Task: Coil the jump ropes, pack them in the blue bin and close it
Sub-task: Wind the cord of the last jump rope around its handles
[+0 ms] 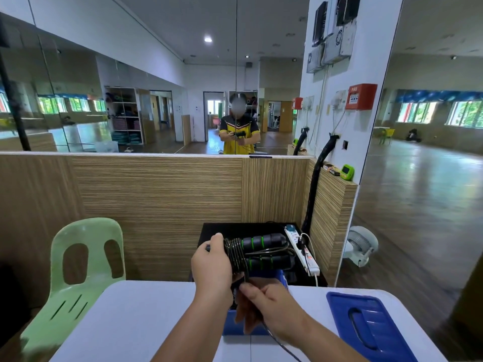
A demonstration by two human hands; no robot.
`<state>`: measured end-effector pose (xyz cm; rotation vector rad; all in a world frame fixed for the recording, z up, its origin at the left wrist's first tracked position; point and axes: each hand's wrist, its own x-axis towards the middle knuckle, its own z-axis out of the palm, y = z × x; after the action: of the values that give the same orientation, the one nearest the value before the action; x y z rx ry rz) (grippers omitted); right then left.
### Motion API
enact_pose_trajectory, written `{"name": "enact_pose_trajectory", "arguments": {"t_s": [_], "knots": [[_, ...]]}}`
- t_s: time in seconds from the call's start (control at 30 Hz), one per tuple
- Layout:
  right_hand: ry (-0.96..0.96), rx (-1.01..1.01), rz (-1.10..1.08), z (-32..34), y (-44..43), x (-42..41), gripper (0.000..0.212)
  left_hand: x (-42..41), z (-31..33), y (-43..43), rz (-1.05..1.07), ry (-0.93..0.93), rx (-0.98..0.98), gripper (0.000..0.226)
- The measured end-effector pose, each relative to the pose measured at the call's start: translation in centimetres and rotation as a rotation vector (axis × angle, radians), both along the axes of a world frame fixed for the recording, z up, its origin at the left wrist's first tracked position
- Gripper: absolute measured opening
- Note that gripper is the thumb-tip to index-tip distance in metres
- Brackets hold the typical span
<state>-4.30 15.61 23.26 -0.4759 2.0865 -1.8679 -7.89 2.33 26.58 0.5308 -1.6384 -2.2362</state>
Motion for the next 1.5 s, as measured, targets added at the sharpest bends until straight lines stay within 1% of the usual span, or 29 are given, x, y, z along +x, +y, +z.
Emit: {"name": "enact_pose_trajectory", "arguments": {"t_s": [0.1, 0.23, 0.33, 0.37, 0.4, 0.43, 0.47, 0.5, 0.53, 0.6, 0.7, 0.9, 0.93, 1.1, 1.27, 1.33, 1.43, 1.5], "knots": [[0.011, 0.087, 0.083, 0.1, 0.8, -1.2, 0.031, 0.0, -0.3, 0.0, -0.044, -0.007, 0.063, 0.032], [0.006, 0.256, 0.166, 1.4, 1.8, -2.6, 0.028, 0.3, -0.2, -0.3, -0.100, -0.026, 0.030, 0.028], [0.151, 0.544, 0.215, 4.0, 3.5, -4.3, 0.024, 0.9, 0.0, -0.5, -0.150, -0.021, -0.023, 0.026], [0.180, 0.609, 0.247, 5.0, 3.9, -5.0, 0.032, 1.1, 0.2, -0.5, -0.167, -0.018, -0.031, 0.026], [0.208, 0.629, 0.285, 5.9, 4.0, -5.6, 0.039, 1.4, 0.3, -0.5, -0.184, -0.015, -0.038, 0.025], [0.233, 0.662, 0.318, 6.4, 4.0, -6.3, 0.039, 1.7, 0.4, -0.5, -0.199, -0.013, -0.048, 0.025], [0.272, 0.725, 0.337, 6.8, 3.9, -7.0, 0.031, 1.9, 0.4, -0.5, -0.212, -0.012, -0.062, 0.025], [0.312, 0.802, 0.335, 7.4, 3.7, -7.7, 0.021, 2.1, 0.3, -0.5, -0.228, -0.011, -0.084, 0.024], [0.344, 0.867, 0.314, 7.9, 3.7, -8.5, 0.019, 2.2, 0.2, -0.5, -0.244, -0.009, -0.111, 0.024], [0.358, 0.917, 0.259, 10.0, 3.8, -9.1, 0.023, 2.4, -0.4, -0.7, -0.252, -0.003, -0.186, 0.027], [0.355, 0.961, 0.231, 12.9, 3.6, -8.9, 0.031, 2.2, -1.2, -1.0, -0.205, -0.011, -0.272, 0.033], [0.368, 0.931, 0.146, 14.5, 1.4, -6.1, 0.046, 1.5, -1.5, -1.4, -0.124, -0.021, -0.329, 0.034], [0.359, 0.903, 0.124, 14.5, 1.1, -5.4, 0.045, 1.4, -1.5, -1.5, -0.109, -0.023, -0.323, 0.035], [0.305, 0.697, 0.037, 13.2, 0.5, -1.9, 0.035, 0.7, -1.7, -1.8, -0.023, -0.023, -0.315, 0.033], [0.112, 0.369, -0.016, 8.2, -0.4, 0.1, 0.027, 0.3, -1.0, -1.6, 0.059, -0.034, -0.240, 0.032], [0.082, 0.264, -0.031, 5.9, -1.0, 1.1, 0.025, 0.2, -0.8, -1.5, 0.086, -0.022, -0.235, 0.035], [0.061, 0.155, -0.064, 3.4, -1.7, 2.5, 0.029, 0.3, -0.5, -1.1, 0.089, -0.008, -0.210, 0.038], [0.066, 0.140, -0.095, 2.1, -2.0, 2.8, 0.031, 0.3, -0.4, -1.0, 0.074, -0.024, -0.183, 0.040]]}}
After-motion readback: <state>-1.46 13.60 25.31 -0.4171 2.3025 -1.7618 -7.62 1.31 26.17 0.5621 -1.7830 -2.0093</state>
